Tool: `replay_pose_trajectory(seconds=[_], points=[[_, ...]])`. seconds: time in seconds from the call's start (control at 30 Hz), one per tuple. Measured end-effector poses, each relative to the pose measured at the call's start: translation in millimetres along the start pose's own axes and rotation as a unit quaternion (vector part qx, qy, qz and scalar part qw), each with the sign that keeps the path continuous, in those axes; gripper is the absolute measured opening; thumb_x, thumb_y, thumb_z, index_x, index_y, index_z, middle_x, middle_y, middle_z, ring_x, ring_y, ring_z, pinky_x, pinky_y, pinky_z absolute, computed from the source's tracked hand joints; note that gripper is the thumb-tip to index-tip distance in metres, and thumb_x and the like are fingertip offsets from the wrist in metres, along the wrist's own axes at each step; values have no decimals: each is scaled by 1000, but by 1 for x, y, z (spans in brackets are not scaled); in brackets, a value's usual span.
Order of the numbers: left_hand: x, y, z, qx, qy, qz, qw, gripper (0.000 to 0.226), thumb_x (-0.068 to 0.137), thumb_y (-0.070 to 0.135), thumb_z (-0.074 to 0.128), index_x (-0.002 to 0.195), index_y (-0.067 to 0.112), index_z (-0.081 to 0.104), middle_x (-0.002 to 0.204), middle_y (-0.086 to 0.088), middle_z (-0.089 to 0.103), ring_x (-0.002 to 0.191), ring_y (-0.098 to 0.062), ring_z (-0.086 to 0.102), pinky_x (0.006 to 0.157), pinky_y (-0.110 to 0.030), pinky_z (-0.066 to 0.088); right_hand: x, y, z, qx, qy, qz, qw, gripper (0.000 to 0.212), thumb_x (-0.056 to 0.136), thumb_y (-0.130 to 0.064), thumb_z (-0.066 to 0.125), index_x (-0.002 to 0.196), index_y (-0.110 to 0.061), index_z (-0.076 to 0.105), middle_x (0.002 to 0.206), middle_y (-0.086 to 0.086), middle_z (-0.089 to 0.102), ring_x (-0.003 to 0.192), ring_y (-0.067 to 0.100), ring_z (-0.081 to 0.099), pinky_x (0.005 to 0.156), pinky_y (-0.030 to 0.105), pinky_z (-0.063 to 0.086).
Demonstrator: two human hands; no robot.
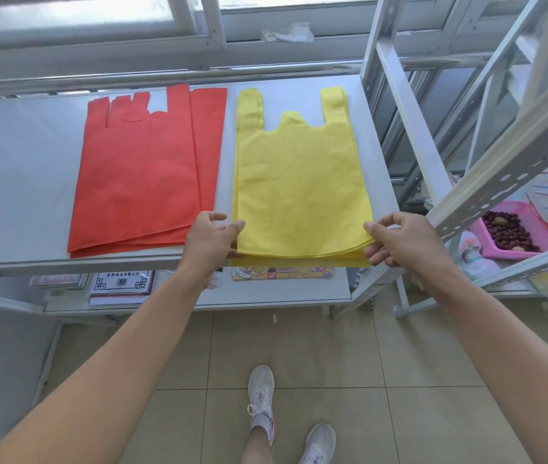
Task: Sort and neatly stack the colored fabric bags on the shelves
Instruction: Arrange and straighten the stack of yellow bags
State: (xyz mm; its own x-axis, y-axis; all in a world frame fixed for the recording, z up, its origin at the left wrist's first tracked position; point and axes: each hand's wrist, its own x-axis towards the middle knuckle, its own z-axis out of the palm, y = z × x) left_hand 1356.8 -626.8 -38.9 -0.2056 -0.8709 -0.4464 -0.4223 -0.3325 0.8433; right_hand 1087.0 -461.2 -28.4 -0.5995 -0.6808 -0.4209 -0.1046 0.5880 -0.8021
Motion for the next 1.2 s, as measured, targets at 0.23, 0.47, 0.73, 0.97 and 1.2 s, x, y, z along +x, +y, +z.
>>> replay_pose_trajectory(seconds=[0.23,0.47,0.73,0.97,1.2], points=[[14,8,-5,1,16,72,997,25,91,12,78,114,12,69,91,-4,80,92,-23,78,77,-36,63,4,-23,4,46,-14,26,999,18,100,-25,69,110,-9,65,75,10,79,78,27,79,63,29,50],[13,-9,-5,11,44,78,996,25,92,10,75,116,10,70,92,-3,80,89,-20,78,70,-27,62,9,-16,12,14,-6,45,999,17,100,-20,68,110,-7,65,85,10,79,64,16,76,58,28,50],[13,-13,0,107,72,134,982,26,93,20,71,118,20,65,92,2,76,91,-14,71,70,-23,51,15,5,12,-101,13,17,995,15,96,-32,70,95,-17,66,64,-3,76,53,9,70,62,28,48],[11,-14,2,129,83,159,975,22,93,17,69,113,22,61,92,0,74,82,-7,66,57,-7,41,16,10,10,-99,3,9,995,16,98,-31,70,95,-15,66,67,0,77,53,9,71,60,27,47],[11,-15,4,127,88,161,975,20,94,19,69,112,21,62,93,-2,73,81,-11,66,60,-16,45,20,14,5,-43,-36,31,998,14,98,-21,71,103,-9,66,76,6,79,60,13,72,62,31,49]])
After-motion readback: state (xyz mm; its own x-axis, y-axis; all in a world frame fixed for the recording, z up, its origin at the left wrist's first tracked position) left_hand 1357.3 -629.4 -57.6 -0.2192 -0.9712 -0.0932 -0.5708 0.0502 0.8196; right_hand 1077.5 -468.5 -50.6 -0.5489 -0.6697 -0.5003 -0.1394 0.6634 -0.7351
